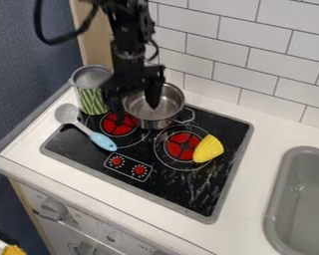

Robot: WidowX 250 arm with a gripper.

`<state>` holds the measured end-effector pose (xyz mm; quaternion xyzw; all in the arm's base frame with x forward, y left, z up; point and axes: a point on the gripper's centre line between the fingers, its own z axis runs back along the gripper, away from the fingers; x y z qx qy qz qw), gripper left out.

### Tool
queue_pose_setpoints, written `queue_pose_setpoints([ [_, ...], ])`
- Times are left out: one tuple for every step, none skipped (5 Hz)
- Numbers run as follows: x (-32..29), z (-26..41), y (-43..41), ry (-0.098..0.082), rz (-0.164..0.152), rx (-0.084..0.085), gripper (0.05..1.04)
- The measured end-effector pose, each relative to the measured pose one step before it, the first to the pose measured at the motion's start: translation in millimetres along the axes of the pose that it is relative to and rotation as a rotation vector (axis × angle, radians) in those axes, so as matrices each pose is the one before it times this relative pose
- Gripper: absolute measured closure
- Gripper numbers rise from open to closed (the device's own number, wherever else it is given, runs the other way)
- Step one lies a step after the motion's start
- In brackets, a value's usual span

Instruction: Move the silver pot on the upper left side of the stove

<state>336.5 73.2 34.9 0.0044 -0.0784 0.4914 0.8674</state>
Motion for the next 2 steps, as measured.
queue_pose_setpoints([
  [2.09, 27.94, -1.78, -0.0479, 0.0175, -0.0617, 0.082],
  [-4.67, 8.24, -2.19, 0.0192, -0.0291, -0.0340, 0.083],
])
